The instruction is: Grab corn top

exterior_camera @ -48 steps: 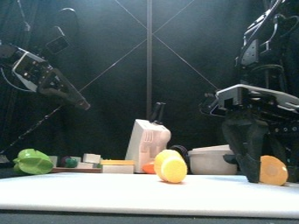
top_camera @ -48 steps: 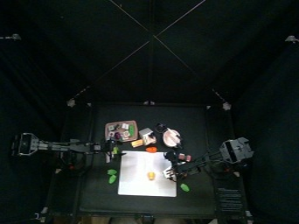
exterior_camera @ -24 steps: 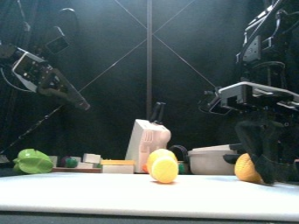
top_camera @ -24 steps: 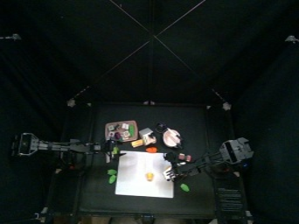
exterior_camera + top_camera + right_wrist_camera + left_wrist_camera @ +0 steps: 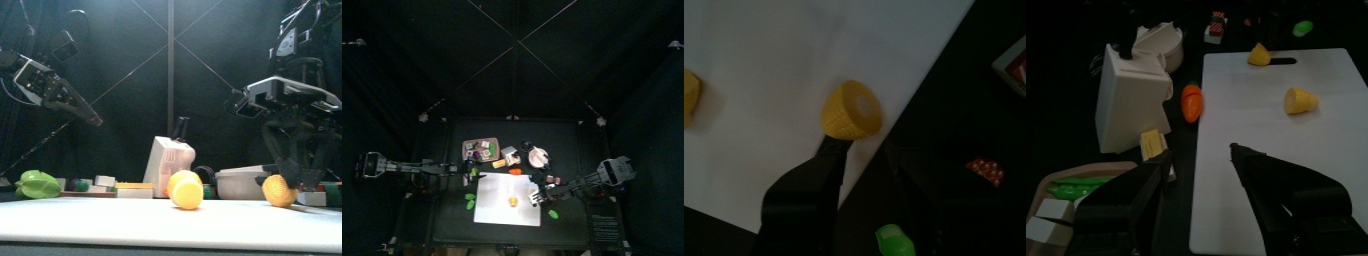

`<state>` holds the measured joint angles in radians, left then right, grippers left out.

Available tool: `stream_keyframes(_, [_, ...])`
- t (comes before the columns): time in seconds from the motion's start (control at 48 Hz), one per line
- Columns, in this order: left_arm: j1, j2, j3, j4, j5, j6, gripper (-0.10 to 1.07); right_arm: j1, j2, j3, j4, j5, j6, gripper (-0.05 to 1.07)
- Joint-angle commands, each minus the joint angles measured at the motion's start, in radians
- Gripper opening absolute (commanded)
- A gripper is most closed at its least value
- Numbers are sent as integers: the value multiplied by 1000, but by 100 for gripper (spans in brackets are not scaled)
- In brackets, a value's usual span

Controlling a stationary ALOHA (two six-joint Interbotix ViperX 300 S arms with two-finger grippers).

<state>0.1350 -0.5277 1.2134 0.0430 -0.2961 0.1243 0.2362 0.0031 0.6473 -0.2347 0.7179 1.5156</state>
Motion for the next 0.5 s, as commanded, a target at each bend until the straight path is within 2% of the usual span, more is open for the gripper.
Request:
stream_keyframes(0.0, [-2, 0, -12, -2, -9, -2, 87, -3, -32, -20, -6, -18, 3, 102])
stream_keyframes(0.479, [-2, 0, -6, -2, -8, -2, 87, -5, 31, -38, -12, -21, -2, 104])
